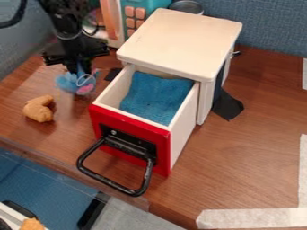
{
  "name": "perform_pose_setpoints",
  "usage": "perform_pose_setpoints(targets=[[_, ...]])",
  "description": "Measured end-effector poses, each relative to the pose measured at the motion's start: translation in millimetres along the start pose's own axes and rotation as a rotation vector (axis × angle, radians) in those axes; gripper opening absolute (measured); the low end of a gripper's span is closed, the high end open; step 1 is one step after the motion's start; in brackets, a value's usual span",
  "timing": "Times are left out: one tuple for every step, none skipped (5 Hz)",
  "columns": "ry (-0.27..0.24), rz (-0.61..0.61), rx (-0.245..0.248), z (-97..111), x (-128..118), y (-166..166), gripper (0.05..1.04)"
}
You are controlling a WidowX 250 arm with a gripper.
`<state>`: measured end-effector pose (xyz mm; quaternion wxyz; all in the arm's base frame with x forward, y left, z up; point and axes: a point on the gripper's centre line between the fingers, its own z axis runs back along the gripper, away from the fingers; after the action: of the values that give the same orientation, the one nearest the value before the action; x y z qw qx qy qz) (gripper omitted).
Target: Remove the blue doll from the drawer
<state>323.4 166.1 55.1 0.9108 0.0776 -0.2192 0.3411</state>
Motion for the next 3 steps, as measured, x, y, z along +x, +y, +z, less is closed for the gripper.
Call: perform_pose_setpoints(targets=[[-0.002, -0.002, -0.008, -1.6, 2.5, -5.9, 0.225], [0.012, 0.008, -0.008, -1.5, 0.2, -6.4, 0.464], [0.032, 0.017, -0.024, 7.8, -1.1, -7.7, 0.791]])
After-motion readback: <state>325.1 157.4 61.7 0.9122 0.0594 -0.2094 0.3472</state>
